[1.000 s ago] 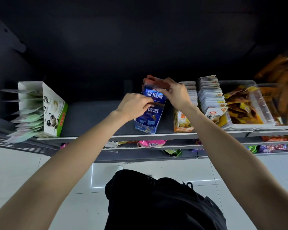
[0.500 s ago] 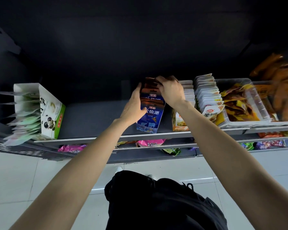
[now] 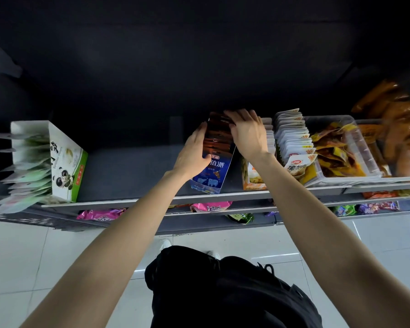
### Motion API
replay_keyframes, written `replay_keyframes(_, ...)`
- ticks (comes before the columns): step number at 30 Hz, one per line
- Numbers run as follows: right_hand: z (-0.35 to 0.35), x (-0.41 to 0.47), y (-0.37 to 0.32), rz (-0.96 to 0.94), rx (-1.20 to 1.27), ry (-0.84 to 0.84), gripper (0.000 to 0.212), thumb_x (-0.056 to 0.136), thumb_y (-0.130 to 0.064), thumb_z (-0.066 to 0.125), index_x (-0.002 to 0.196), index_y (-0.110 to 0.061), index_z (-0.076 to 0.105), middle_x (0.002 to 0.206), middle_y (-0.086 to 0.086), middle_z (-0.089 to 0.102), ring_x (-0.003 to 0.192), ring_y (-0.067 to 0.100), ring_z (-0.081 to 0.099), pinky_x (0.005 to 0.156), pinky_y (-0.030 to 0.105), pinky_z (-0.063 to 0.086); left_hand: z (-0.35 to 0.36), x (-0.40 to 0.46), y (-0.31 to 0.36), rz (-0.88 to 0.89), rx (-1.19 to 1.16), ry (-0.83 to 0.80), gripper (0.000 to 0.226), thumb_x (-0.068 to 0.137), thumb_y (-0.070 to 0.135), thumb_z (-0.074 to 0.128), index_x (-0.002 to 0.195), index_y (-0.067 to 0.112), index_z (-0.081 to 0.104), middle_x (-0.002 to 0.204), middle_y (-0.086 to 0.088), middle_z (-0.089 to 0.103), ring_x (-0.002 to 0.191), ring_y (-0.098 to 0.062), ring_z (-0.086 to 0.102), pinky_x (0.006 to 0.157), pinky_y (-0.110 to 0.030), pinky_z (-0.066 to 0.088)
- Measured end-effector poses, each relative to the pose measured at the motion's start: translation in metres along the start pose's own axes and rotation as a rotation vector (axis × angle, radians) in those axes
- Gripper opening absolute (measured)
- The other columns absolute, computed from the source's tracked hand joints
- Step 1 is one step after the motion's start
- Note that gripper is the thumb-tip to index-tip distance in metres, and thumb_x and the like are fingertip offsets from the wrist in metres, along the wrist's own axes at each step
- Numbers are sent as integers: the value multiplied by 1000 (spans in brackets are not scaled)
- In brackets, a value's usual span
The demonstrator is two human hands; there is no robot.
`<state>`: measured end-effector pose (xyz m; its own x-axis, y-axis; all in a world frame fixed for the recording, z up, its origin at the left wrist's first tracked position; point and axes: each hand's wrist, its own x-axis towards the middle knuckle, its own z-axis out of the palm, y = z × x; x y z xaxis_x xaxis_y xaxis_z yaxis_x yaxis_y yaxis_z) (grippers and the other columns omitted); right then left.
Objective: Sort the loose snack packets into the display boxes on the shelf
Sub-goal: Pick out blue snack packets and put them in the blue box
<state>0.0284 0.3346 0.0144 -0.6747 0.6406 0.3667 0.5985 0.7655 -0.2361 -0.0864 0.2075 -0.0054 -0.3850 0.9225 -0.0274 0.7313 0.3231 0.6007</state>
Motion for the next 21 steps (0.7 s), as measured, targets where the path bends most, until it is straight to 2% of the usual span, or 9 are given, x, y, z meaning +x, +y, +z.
replay_keyframes(2, 4, -4, 3, -5, -47, -84, 47, 87, -6, 55, 132, -19, 53, 128, 11, 57, 118, 37, 49, 93, 47, 44, 0, 5, 2, 22, 35, -45, 89, 85, 17, 65, 150, 14, 5, 155, -7, 19, 139, -21, 26, 107, -36, 34)
replay_keyframes(5, 5, -1, 8, 64, -39, -266, 56, 94, -10, 48, 146, -20, 31, 149, 9, 35, 136, 33, 30, 104, 48, 35, -1, 16, 7, 60, 116, -106, 96, 83, 18, 67, 149, 9, -2, 158, -10, 5, 142, -25, 15, 115, -40, 23)
replay_keyframes(6, 1, 1, 7, 84, 15, -244, 54, 96, -13, 45, 147, -19, 30, 149, 10, 34, 135, 33, 31, 103, 46, 36, -2, 18, 8, 62, 119, -123, 96, 84, 16, 66, 149, 9, -5, 158, -11, 0, 142, -27, 15, 115, -40, 24)
replay_keyframes(8, -12, 2, 2, 117, 90, -114, 50, 96, -15, 45, 145, -17, 35, 141, 12, 43, 126, 31, 41, 93, 40, 43, -3, 19, 10, 46, 97, -126, 95, 87, 12, 61, 148, 12, -12, 158, -12, -2, 138, -29, 29, 108, -38, 37)
replay_keyframes(11, -31, -17, -6, 279, 188, 64, 40, 95, -13, 46, 135, -11, 46, 123, 14, 55, 106, 28, 56, 75, 30, 44, 0, 10, 8, -74, -29, 37, 84, 90, 17, 60, 150, 13, 1, 150, -12, 28, 125, -25, 47, 100, -37, 45)
replay_keyframes(14, -25, -45, -15, 429, 237, -23, 41, 93, -11, 49, 133, -3, 45, 120, 17, 53, 99, 30, 57, 69, 27, 40, 8, -1, 6, -155, -203, 113, 58, 92, 21, 57, 144, 17, 32, 136, -3, 51, 124, -20, 50, 103, -34, 39)
replay_keyframes(17, -7, -61, -28, 491, 315, -220, 57, 91, -15, 55, 142, -5, 33, 130, 16, 43, 111, 31, 51, 87, 34, 44, 14, -10, 8, -123, -231, 51, 64, 92, 16, 56, 147, 24, 24, 142, 0, 46, 128, -18, 46, 103, -35, 37)
replay_keyframes(19, 0, -64, -34, 504, 427, -225, 65, 90, -13, 57, 146, -6, 25, 134, 16, 40, 116, 28, 48, 96, 33, 42, 11, -12, 6, -110, -172, 50, 68, 92, 16, 56, 149, 24, 19, 144, -1, 43, 128, -20, 45, 103, -38, 38)
replay_keyframes(21, 4, -60, -35, 466, 472, -218, 66, 90, -11, 57, 147, -7, 24, 132, 15, 43, 112, 28, 53, 95, 34, 47, 5, -15, -2, -108, -89, 75, 68, 92, 18, 56, 149, 24, 20, 142, -4, 44, 121, -23, 52, 101, -42, 42)
